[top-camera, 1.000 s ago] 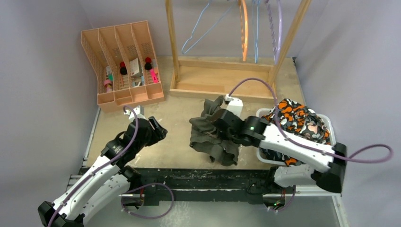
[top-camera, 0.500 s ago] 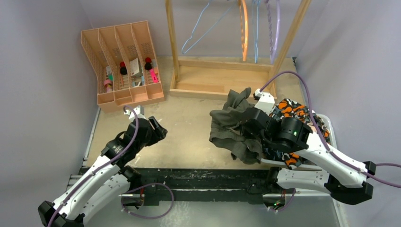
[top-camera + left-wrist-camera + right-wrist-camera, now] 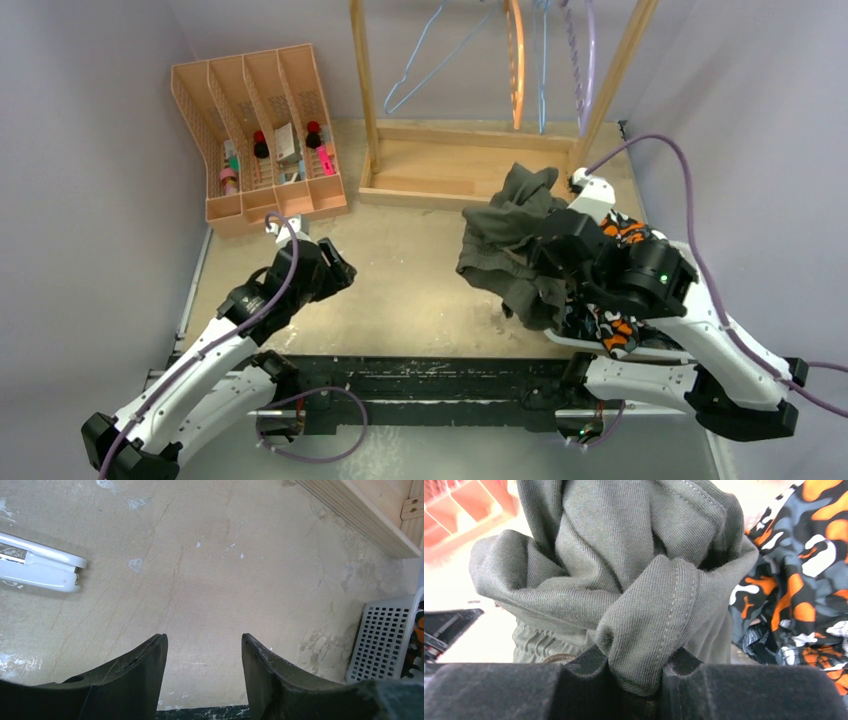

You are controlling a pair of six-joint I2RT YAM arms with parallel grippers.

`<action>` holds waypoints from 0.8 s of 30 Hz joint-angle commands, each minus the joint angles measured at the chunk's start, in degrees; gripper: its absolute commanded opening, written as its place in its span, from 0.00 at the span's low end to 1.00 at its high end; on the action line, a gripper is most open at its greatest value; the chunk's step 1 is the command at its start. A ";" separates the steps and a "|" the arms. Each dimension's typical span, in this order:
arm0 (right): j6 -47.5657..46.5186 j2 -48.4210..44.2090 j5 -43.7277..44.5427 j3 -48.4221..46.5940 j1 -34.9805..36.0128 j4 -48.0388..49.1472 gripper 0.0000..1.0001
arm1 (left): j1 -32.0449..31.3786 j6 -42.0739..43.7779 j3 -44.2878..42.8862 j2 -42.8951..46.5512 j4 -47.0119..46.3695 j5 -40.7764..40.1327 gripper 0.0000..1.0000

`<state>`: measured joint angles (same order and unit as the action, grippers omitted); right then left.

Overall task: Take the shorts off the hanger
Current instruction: Place the shorts in the basket.

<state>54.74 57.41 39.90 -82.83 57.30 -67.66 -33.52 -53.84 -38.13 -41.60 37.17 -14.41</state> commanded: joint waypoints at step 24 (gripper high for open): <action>-11.28 -3.58 18.17 0.05 -25.43 1.52 0.00 | -0.23 0.12 -1.68 -0.06 -1.38 -0.21 0.56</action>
<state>43.88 53.63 52.40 -82.48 34.85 -68.29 -33.52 -53.84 -39.33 -41.78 38.59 -14.96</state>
